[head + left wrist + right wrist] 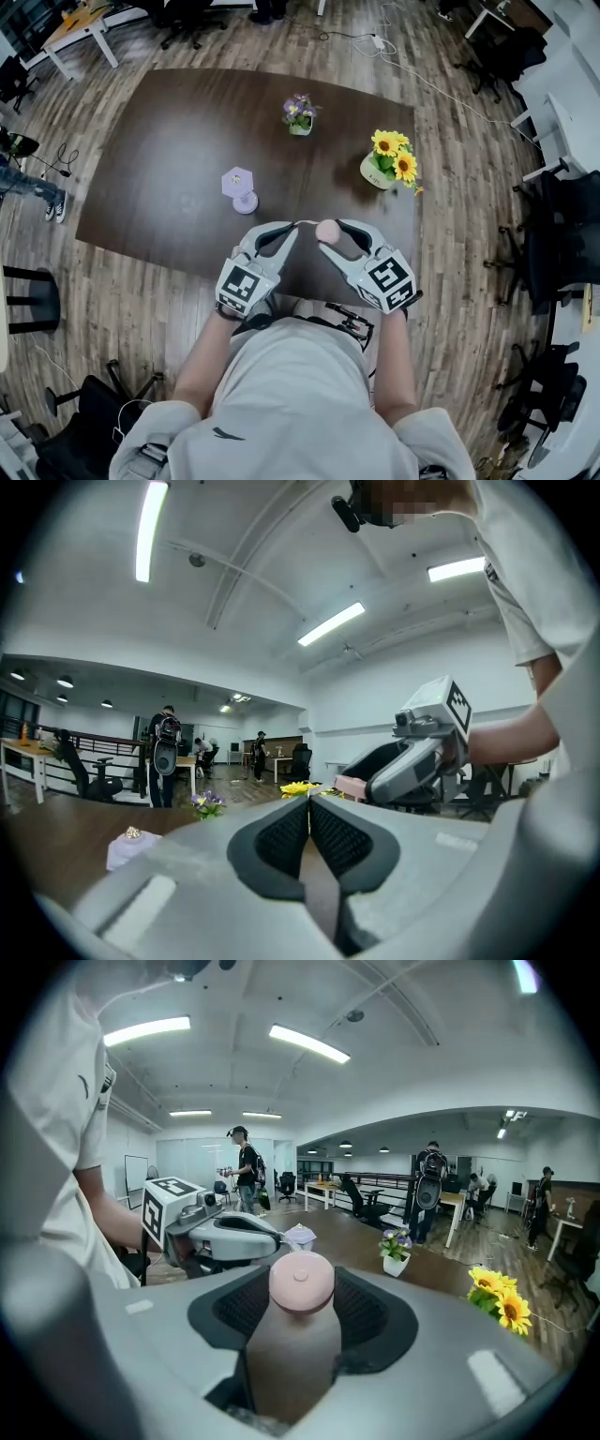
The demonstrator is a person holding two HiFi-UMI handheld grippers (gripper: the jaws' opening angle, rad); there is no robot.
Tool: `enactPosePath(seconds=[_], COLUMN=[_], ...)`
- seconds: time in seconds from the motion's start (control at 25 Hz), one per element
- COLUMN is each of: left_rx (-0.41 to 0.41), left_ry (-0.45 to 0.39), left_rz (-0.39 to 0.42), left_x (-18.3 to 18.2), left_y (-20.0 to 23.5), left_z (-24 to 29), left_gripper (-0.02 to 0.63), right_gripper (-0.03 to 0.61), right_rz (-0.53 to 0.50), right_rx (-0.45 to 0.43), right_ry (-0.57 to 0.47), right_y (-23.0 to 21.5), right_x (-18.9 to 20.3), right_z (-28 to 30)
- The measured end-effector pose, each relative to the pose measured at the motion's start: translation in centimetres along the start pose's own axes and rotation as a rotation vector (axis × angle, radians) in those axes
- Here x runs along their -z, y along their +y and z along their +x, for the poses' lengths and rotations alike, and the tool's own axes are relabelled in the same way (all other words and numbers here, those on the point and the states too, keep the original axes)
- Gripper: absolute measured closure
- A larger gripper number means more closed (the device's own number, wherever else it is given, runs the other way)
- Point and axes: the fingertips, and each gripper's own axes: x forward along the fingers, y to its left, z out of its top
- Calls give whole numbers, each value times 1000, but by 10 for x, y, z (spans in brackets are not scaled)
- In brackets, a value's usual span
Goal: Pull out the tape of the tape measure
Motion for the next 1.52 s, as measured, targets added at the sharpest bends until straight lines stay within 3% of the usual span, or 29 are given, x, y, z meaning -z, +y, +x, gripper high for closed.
enactPosePath(seconds=[0.28, 0.76, 0.92, 1.12, 1.28, 1.52], left_rx=[-118, -310, -321, -359, -333, -308], left_ry=[-22, -11, 12, 20, 63, 114], left_rz=[-93, -157, -144, -212, -185, -243], left_x=[1, 18, 24, 40, 55, 85], left_y=[27, 85, 92, 105, 102, 101], left_z=[-17, -60, -63, -69, -60, -42], left_gripper=[601, 601, 601, 601, 601, 601], right_gripper=[364, 364, 364, 364, 364, 364], right_rz=[23, 74, 88, 126, 141, 199], right_rx=[82, 214, 234, 292, 309, 321], right_ry=[-18, -1, 26, 42, 71, 101], right_y=[-18, -57, -61, -76, -82, -88], right_x=[-2, 18, 29, 40, 53, 84], right_z=[-11, -46, -49, -63, -65, -57])
